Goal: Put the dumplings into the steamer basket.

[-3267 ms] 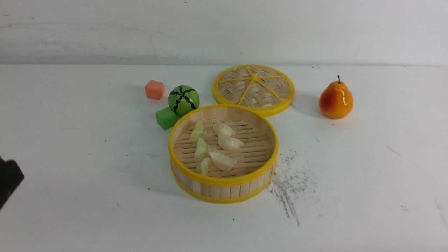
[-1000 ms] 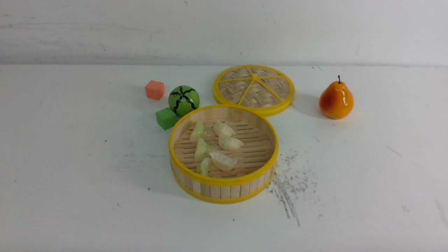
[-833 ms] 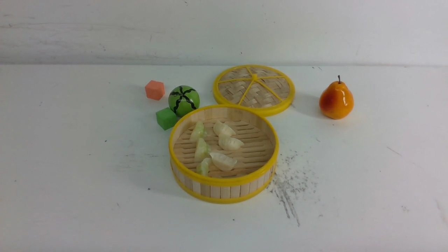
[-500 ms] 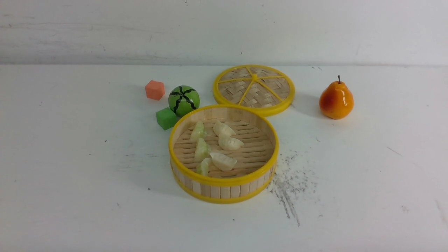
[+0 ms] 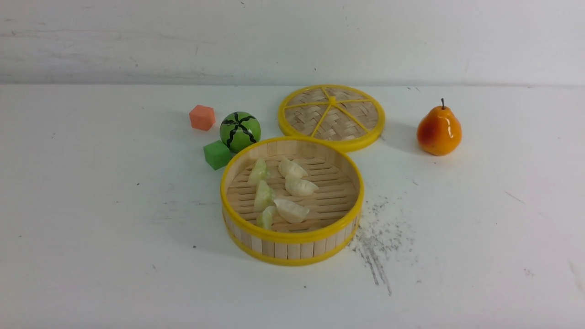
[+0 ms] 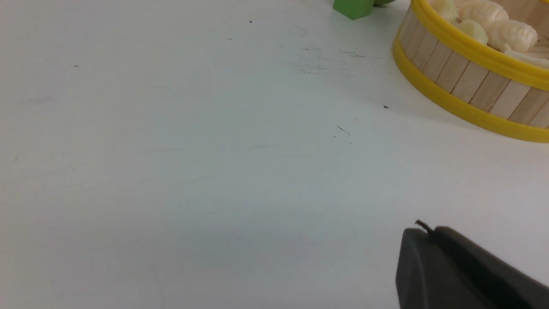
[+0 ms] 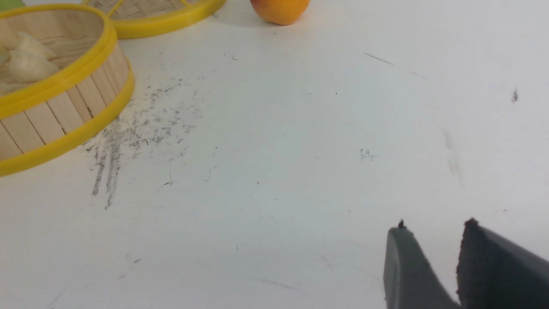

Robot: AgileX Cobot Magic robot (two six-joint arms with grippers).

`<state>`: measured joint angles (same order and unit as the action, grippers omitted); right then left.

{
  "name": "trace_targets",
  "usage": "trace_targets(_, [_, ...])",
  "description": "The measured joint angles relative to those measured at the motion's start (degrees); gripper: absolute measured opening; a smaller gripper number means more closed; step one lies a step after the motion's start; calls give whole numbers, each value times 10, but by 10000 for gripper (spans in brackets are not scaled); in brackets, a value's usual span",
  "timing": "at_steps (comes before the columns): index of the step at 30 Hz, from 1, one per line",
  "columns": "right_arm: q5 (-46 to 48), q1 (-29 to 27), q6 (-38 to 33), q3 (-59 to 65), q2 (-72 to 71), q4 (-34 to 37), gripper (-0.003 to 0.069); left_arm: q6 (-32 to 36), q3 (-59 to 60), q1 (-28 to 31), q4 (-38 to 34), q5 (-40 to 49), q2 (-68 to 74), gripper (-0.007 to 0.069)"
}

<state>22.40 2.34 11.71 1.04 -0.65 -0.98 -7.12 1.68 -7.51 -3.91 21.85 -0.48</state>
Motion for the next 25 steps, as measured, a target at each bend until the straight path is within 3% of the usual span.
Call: trace_targets(25, [0, 0, 0, 0, 0, 0, 219, 0, 0, 0, 0, 0, 0, 9])
